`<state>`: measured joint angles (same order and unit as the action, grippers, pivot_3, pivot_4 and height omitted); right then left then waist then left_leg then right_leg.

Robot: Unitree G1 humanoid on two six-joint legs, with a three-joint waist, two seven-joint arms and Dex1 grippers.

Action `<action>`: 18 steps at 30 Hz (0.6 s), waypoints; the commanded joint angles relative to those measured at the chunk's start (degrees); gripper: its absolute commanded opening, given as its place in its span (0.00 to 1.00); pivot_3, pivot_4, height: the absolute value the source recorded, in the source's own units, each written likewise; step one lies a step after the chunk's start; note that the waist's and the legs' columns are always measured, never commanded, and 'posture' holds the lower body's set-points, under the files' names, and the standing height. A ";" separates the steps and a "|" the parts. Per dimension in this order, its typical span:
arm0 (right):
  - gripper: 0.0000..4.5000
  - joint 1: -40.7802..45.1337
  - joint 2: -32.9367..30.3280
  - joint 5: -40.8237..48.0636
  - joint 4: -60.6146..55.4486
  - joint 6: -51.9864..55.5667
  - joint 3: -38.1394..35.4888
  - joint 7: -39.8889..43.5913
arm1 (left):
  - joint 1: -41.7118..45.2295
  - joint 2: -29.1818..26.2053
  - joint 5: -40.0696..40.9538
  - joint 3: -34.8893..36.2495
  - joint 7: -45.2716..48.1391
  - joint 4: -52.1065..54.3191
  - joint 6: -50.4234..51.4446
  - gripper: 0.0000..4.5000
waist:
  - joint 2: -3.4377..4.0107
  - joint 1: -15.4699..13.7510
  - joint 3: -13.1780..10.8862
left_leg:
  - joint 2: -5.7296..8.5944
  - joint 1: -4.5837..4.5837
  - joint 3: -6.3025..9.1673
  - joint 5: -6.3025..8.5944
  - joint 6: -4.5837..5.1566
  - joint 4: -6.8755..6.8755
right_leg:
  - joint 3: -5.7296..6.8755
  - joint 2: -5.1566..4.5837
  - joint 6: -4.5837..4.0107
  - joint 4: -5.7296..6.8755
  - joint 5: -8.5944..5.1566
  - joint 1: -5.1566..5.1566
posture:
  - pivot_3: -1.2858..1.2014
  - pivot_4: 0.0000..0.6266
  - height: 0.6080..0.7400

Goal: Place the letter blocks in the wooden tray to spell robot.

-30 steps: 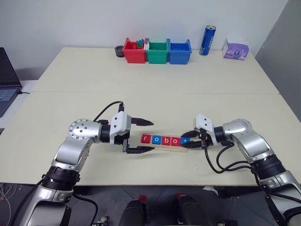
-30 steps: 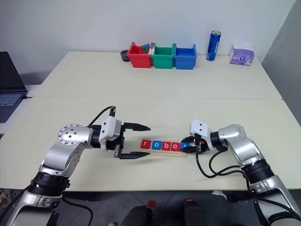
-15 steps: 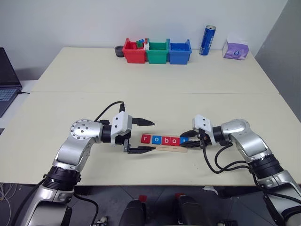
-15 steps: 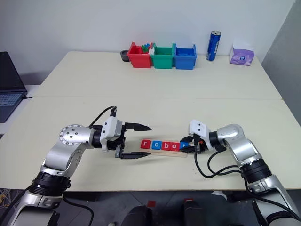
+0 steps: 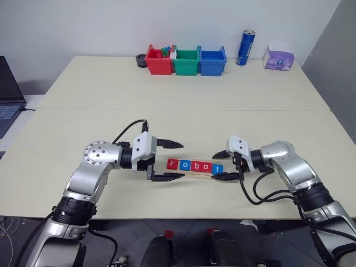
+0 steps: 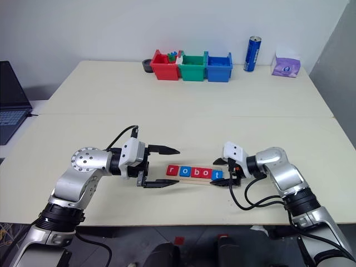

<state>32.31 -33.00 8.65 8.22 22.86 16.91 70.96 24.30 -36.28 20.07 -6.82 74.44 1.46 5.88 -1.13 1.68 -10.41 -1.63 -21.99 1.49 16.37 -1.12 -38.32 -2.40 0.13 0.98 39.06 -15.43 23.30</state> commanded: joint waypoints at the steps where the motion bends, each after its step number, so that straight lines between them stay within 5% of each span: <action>1: 1.00 1.79 -0.99 3.21 -4.52 3.42 -3.45 -0.26 | 0.83 0.03 0.27 0.24 0.14 0.44 -0.71 1.00 | 0.00 0.00 0.00 | 0.00 0.00 0.01 0.00 0.00 0.00 | 0.00 0.00 0.00 0.00 0.00 0.00 | 0.52 0.24 1.00; 11: 1.00 -2.40 -8.68 6.43 -10.61 6.52 -9.84 -0.78 | 2.24 0.76 -0.13 -0.45 1.01 -1.62 -1.69 1.00 | 0.00 -0.14 0.00 | 0.04 -0.04 0.00 0.00 0.00 -0.01 | 0.02 -0.04 0.00 -0.02 0.00 0.00 | 0.52 0.24 1.00; 14: 0.87 -4.57 -9.89 8.44 -13.73 7.94 -10.65 -0.62 | 2.53 0.94 -0.21 -0.57 1.30 -2.02 -1.96 1.00 | 0.00 -0.11 0.00 | 0.05 -0.03 -0.02 0.00 0.00 0.00 | 0.01 -0.04 0.01 -0.03 0.00 -0.01 | 0.52 0.24 1.00; 18: 0.57 -8.10 -10.28 9.77 -18.63 8.98 -10.06 -1.32 | 2.75 1.02 -0.27 -0.63 1.63 -2.33 -2.23 1.00 | 0.00 0.06 0.00 | 0.04 -0.01 0.01 0.00 0.00 0.01 | 0.02 0.02 0.00 -0.02 0.00 -0.01 | 0.52 0.24 1.00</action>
<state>24.55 -42.66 17.05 -7.26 31.65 7.72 69.82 26.27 -35.11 19.67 -7.58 75.78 -1.35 4.53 -1.14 1.74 -10.41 -1.59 -22.01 1.50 16.38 -1.12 -38.31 -2.39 0.19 0.98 39.05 -15.44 23.30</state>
